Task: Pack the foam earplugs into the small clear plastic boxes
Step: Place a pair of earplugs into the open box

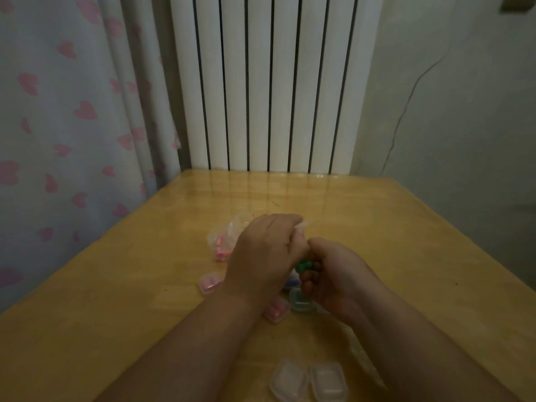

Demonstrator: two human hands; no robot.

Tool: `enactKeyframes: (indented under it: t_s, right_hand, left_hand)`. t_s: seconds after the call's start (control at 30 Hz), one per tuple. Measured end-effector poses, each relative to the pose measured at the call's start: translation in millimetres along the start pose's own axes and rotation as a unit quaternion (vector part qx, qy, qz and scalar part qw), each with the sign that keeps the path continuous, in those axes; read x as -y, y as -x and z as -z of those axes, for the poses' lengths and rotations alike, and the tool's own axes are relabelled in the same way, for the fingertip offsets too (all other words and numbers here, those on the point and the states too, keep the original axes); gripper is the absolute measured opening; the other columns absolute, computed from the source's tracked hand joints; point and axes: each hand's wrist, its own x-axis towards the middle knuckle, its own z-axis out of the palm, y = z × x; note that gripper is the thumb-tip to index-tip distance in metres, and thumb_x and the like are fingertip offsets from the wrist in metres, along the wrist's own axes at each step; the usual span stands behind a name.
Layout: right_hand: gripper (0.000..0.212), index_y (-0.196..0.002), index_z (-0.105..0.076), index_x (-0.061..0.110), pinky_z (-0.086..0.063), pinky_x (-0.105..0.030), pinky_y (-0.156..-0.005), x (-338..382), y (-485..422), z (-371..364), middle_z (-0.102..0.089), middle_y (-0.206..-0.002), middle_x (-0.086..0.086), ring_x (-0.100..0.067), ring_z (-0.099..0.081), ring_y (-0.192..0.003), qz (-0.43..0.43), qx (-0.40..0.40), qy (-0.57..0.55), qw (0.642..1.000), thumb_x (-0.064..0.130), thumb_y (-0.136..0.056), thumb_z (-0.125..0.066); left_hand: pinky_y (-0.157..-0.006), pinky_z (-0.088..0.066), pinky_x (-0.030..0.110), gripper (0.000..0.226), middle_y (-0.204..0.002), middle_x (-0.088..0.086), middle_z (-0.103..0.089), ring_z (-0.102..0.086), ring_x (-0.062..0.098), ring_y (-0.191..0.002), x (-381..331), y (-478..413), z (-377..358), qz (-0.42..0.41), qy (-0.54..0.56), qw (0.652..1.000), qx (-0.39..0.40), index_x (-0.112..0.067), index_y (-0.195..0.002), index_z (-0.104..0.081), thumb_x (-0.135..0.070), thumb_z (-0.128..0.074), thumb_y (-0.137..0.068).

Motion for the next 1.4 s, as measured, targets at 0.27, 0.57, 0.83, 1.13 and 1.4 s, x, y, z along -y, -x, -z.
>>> enactKeyframes:
  t_s: [0.27, 0.57, 0.83, 1.13, 1.4]
  right_hand:
    - [0.012, -0.072, -0.068, 0.007, -0.044, -0.03, -0.051, 6, -2, 4, -0.058, -0.06, -0.006, -0.017, -0.051, -0.055, 0.108, -0.046, 0.178, 0.977, 0.011, -0.082, -0.063]
    - [0.012, -0.082, -0.071, 0.013, -0.057, -0.026, -0.054, 9, 2, 14, -0.069, -0.073, -0.01, -0.012, -0.063, -0.055, 0.194, -0.078, 0.214, 0.954, 0.007, -0.089, -0.063]
    - [0.023, -0.092, -0.067, 0.023, -0.057, -0.02, -0.064, 5, 4, 10, -0.07, -0.087, 0.005, -0.007, -0.07, -0.076, 0.326, -0.09, 0.174, 0.925, 0.002, -0.091, -0.06]
    - [0.018, -0.082, -0.063, 0.039, -0.042, -0.014, -0.063, 0, -1, 9, -0.065, -0.08, 0.018, 0.006, -0.056, -0.072, 0.376, -0.112, 0.307, 0.867, 0.023, -0.085, -0.071]
    - [0.012, -0.094, -0.072, 0.035, -0.03, -0.011, -0.061, -4, -3, 6, -0.052, -0.089, 0.015, 0.003, -0.047, -0.077, 0.39, -0.161, 0.366, 0.83, 0.039, -0.088, -0.062]
  left_hand:
    - [-0.061, -0.057, 0.024, 0.043, -0.087, -0.004, -0.066, -0.065, 0.011, -0.07, 8, -4, 18, 0.282, 0.231, 0.929, 0.065, -0.042, -0.127, -0.053, -0.011, -0.045, -0.098]
    - [-0.078, -0.057, 0.021, 0.041, -0.102, -0.016, -0.066, -0.064, -0.001, -0.088, 13, -6, 27, 0.298, 0.24, 0.907, 0.179, -0.038, -0.105, -0.071, -0.008, -0.075, -0.077]
    - [-0.067, -0.046, 0.004, 0.041, -0.098, -0.019, -0.066, -0.062, -0.009, -0.086, 12, -3, 22, 0.311, 0.222, 0.911, 0.156, -0.042, -0.104, -0.067, -0.011, -0.077, -0.078]
    - [-0.07, -0.054, 0.015, 0.041, -0.095, -0.014, -0.068, -0.066, -0.002, -0.086, 13, -4, 22, 0.34, 0.299, 0.879, 0.15, -0.034, -0.104, -0.073, -0.006, -0.081, -0.074]
    - [-0.08, -0.06, 0.031, 0.042, -0.098, -0.007, -0.071, -0.07, 0.01, -0.091, 14, -4, 23, 0.356, 0.337, 0.86, 0.141, -0.031, -0.1, -0.074, -0.002, -0.082, -0.071]
